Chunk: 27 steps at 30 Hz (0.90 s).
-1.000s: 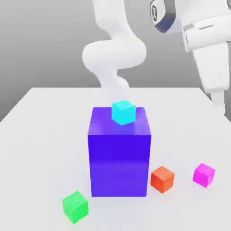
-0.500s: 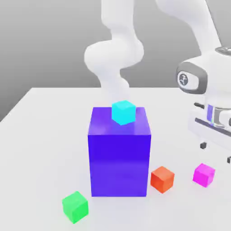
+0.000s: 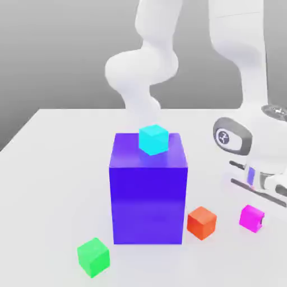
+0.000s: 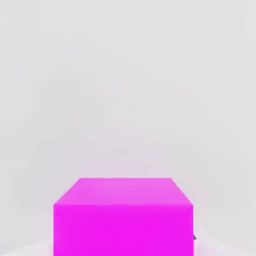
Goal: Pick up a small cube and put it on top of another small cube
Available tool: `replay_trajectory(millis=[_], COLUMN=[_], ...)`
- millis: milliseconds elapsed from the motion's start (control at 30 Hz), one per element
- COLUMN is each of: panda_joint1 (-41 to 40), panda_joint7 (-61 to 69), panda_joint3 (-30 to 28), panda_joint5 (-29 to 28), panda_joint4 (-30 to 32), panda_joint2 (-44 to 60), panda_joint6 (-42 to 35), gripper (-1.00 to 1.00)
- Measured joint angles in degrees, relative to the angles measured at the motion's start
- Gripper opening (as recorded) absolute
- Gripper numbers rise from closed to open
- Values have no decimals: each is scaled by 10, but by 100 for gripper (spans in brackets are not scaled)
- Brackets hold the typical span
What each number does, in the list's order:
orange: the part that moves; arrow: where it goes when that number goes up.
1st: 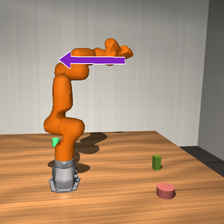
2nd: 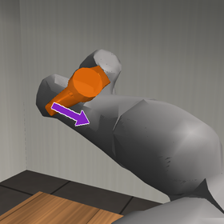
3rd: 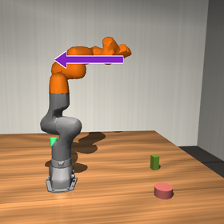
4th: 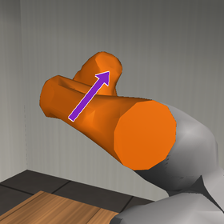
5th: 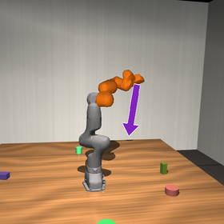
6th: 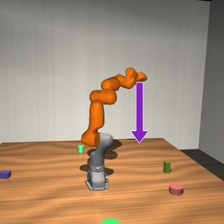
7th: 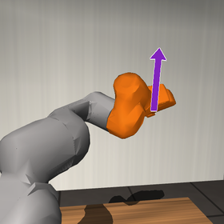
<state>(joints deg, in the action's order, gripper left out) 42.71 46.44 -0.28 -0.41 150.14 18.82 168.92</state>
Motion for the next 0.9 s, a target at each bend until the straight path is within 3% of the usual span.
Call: replay_trajectory(millis=[200,533,900], panda_joint1=[-5,-85,-168], panda_joint7=[-14,-227,-453], panda_joint3=[-9,-141,-281], panda_joint5=[6,48,69], panda_joint4=[2,-104,-82], panda_joint2=[-92,-72,-107], panda_joint6=[-95,-207,-216], gripper=[-100,-100,-100])
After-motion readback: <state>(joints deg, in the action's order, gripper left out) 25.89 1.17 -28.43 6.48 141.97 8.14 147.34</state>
